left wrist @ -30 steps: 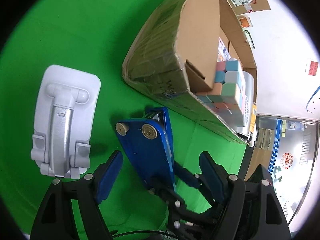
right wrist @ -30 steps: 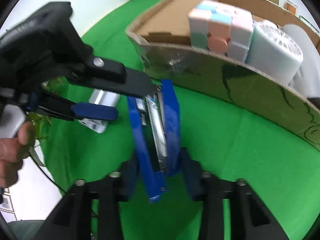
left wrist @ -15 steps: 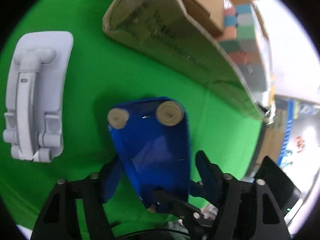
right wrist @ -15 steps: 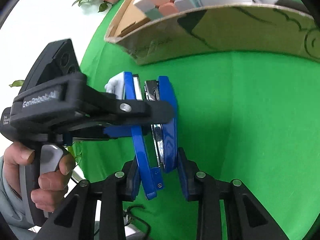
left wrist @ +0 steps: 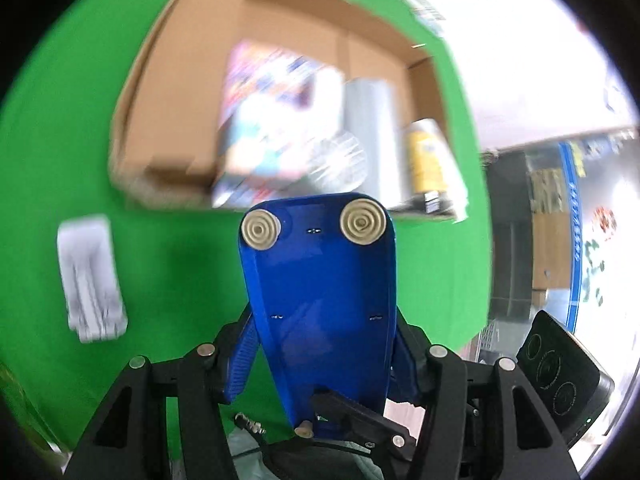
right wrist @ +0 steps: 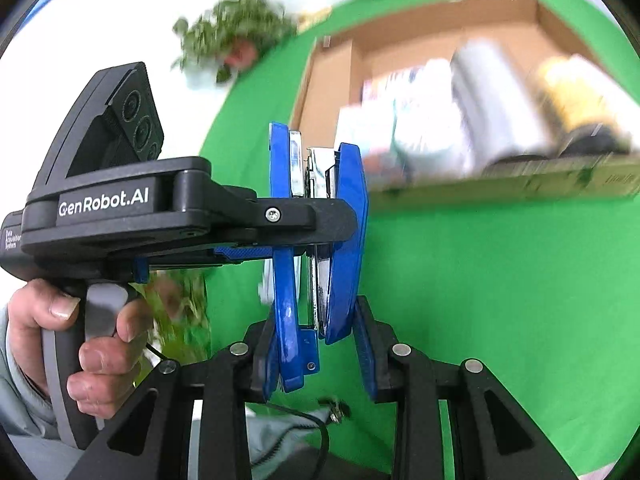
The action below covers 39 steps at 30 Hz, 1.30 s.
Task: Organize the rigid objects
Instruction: 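Carry the stapler into the box and stand it beside the board-game box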
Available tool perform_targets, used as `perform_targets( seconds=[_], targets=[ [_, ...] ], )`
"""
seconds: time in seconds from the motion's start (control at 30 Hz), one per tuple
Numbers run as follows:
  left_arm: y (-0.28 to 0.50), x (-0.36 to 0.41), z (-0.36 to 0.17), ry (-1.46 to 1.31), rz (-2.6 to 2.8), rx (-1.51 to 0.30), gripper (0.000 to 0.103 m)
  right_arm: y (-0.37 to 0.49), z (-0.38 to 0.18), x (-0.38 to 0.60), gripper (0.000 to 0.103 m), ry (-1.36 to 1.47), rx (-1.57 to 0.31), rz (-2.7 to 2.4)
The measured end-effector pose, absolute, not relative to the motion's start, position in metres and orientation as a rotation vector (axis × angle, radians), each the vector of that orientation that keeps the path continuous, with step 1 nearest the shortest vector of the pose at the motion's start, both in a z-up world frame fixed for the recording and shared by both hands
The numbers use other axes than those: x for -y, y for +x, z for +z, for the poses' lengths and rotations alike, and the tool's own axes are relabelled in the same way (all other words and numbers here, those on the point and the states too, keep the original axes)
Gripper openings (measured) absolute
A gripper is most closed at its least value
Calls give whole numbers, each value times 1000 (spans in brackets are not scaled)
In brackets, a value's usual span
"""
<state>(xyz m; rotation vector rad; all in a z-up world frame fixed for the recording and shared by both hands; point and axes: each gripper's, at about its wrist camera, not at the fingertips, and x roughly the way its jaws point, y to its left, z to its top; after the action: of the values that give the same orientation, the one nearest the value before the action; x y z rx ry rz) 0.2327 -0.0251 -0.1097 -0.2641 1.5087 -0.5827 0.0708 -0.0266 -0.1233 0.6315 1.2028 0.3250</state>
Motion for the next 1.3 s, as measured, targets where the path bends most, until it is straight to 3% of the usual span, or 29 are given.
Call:
perform_targets(
  seconds=[0.17,0.47,0.8,1.3],
  targets=[
    [253,69,-67,-191,-695,-1416,57,87,-79,60,30,624,-1111,218],
    [273,111,-39,-124,-829,-1369,57,99,-35,103,30,644,-1036,75],
    [275,148,-33,-85,-913,-1386,57,88,-22,128,30,692,-1023,-32],
    [317,113,-32,-125,-778,-1366,56,141,-27,111,30,683,-1048,112]
  ],
)
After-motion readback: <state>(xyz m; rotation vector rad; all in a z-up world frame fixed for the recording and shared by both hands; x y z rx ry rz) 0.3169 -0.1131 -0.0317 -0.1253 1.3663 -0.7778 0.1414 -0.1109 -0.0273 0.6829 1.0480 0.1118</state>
